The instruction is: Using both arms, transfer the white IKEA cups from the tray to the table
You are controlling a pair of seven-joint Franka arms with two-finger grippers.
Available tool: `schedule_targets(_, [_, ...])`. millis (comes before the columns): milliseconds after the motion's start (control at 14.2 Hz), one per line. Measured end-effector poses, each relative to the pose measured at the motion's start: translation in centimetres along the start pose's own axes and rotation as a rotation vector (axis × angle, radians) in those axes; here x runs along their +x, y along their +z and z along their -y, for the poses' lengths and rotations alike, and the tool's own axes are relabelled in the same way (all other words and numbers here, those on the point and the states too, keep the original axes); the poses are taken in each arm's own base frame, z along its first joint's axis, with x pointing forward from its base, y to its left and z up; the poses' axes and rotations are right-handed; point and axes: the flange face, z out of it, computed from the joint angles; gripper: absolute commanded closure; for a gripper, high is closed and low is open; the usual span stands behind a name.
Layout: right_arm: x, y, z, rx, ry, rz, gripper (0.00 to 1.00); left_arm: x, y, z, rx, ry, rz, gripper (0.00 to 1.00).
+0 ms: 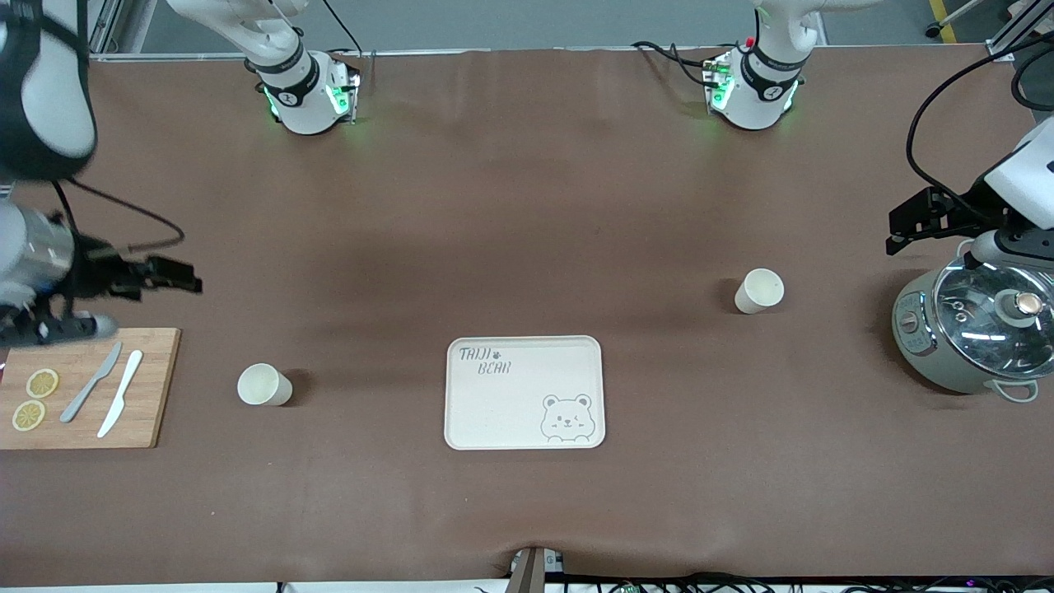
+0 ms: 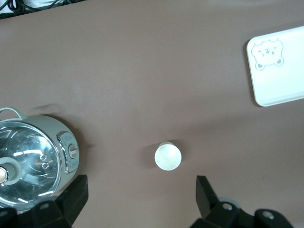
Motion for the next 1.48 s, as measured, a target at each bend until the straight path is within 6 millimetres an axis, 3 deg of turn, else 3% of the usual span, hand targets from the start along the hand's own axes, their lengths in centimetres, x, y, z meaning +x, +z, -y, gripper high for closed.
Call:
schedule_targets(71, [-2.3,-2.9,0.6,-0.019,0.008,-0.019,0.00,-0.1,0.2,0.0,-0.002,0.007,0.010,0.00])
schedule_targets(212, [-6.1,-6.8,-0.3,-0.034,0.045,-0.067,0.00,-0.1,0.4,0.1,-0.004,0.012,0.023,0.00])
schedule_targets(353, [-8.2,-8.0,-2.9,-0.029,0.095,-0.088,0.00,-0.1,0.6,0.2,-0.005,0.013,0.031,0.00])
schedule_targets(495, [-8.3,-7.6,-4.1,-0.027,0.117,-0.082,0.00,-0.1,0.8,0.2,-0.006,0.013,0.034,0.00])
schedule_targets(777, [-7.7,-6.3,-3.8,-0.025,0.153,-0.062,0.00,0.1,1.3,0.2,-0.008,0.013,0.044,0.00])
schedule_targets(1484, [-7.9,-6.6,-5.6,-0.028,0.157,-0.074,0.00,0.1,1.4,0.3,-0.007,0.012,0.046,0.00])
